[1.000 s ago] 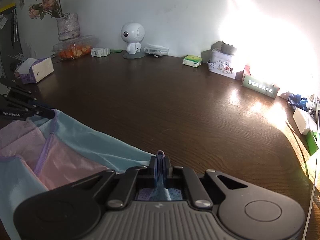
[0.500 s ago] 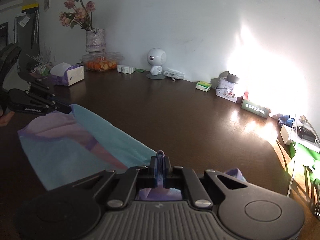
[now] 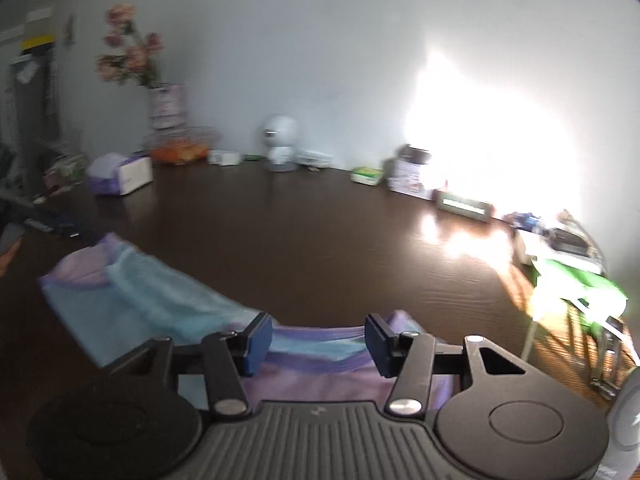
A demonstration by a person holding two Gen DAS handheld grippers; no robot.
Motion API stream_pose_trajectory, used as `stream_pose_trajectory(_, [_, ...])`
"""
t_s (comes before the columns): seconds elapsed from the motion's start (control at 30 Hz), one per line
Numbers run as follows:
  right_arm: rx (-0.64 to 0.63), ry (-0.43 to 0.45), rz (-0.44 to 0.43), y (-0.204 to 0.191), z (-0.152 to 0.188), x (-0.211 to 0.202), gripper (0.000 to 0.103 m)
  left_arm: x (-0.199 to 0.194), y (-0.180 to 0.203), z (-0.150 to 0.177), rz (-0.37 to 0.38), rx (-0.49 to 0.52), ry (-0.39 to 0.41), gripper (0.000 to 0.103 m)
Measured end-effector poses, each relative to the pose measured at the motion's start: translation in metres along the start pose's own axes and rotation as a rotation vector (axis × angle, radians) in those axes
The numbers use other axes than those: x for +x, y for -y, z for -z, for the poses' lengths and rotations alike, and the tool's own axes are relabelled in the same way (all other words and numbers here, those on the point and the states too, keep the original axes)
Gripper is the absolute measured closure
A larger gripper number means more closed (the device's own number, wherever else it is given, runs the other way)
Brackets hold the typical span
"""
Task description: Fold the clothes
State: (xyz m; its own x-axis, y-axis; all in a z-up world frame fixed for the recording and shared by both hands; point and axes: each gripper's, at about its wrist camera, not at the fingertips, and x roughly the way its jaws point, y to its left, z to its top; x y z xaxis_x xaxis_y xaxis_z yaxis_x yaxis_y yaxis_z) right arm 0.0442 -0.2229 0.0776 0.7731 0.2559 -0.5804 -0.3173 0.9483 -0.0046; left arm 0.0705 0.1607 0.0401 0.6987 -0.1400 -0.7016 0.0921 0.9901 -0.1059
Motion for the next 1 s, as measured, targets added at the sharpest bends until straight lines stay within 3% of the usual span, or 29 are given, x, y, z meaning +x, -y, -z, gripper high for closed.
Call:
stream_pose_trajectory(0.07, [0.073,-0.055,0.076,0.019,-0.01,0.024,0.053,0.013,-0.004,-0.003,-0.009,-0.015,-0.027,0.047])
stream_pose_trajectory(0.23, [0.118,-0.145,0.074,0.03,-0.01,0.07,0.058,0.027,-0.008,0.004,-0.023,-0.027,-0.037,0.068])
stream_pose_trajectory(0.3, [0.099,-0.18,0.11,0.026,-0.005,0.083,0.102,0.028,-0.009,0.004,-0.04,-0.023,-0.026,0.077])
stream_pose_trajectory(0.4, [0.089,-0.121,0.154,0.02,0.002,0.068,0.101,0.028,-0.011,0.003,-0.054,-0.031,-0.024,0.084])
stream_pose_trajectory(0.63, [0.099,0.112,0.152,0.021,0.034,-0.023,0.101,0.027,-0.01,0.005,-0.068,-0.017,-0.015,0.087])
stream_pose_trajectory(0.73, [0.128,0.093,0.139,0.03,0.057,-0.033,0.101,0.027,-0.013,0.004,-0.064,-0.021,-0.023,0.088])
stream_pose_trajectory(0.87, [0.194,-0.023,0.166,0.039,0.078,-0.026,0.101,0.027,-0.017,0.003,-0.069,-0.048,-0.021,0.09])
stream_pose_trajectory(1.0, [0.147,-0.047,0.135,0.027,0.085,-0.036,0.088,0.024,-0.015,0.005,-0.087,-0.034,-0.023,0.086])
